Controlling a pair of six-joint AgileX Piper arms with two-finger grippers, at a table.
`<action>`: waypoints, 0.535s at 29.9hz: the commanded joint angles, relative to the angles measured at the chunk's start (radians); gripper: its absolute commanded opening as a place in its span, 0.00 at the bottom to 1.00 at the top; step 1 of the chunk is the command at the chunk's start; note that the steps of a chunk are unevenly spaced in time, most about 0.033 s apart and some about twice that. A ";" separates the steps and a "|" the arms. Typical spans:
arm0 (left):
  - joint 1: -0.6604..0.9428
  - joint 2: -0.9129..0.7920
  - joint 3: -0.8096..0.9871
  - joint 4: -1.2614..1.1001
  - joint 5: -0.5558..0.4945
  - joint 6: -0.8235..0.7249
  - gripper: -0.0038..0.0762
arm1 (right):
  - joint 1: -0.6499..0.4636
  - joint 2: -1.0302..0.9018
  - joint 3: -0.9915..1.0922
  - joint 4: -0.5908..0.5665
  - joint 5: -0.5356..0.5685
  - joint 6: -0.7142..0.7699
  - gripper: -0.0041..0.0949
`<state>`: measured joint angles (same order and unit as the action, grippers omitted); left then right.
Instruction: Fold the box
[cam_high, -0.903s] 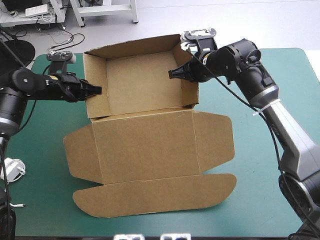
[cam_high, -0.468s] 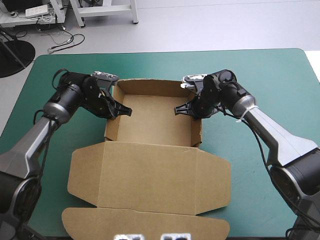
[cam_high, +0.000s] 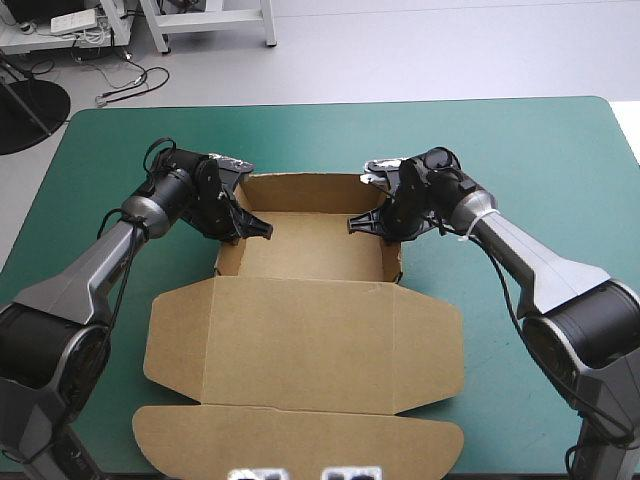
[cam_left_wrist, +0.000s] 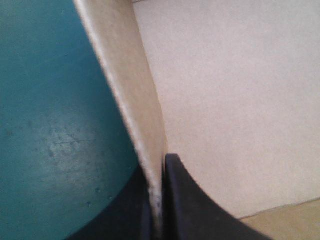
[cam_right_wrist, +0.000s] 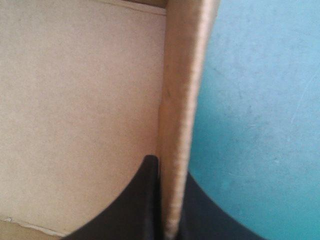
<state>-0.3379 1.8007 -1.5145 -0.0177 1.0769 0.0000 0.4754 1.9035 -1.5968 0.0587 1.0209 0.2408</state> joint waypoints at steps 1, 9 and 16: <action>-0.024 -0.031 -0.021 -0.025 0.008 0.031 0.05 | 0.022 -0.037 -0.035 0.014 0.021 -0.032 0.10; -0.022 0.009 -0.023 -0.042 0.104 0.067 0.29 | 0.022 -0.037 -0.117 -0.115 0.168 -0.032 0.47; -0.022 0.014 -0.040 -0.039 0.089 0.065 0.63 | 0.022 -0.037 -0.201 -0.150 0.213 -0.032 0.48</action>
<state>-0.3494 1.8613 -1.5190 -0.0370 1.1662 0.0681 0.4965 1.9153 -1.7412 -0.0621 1.2166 0.2205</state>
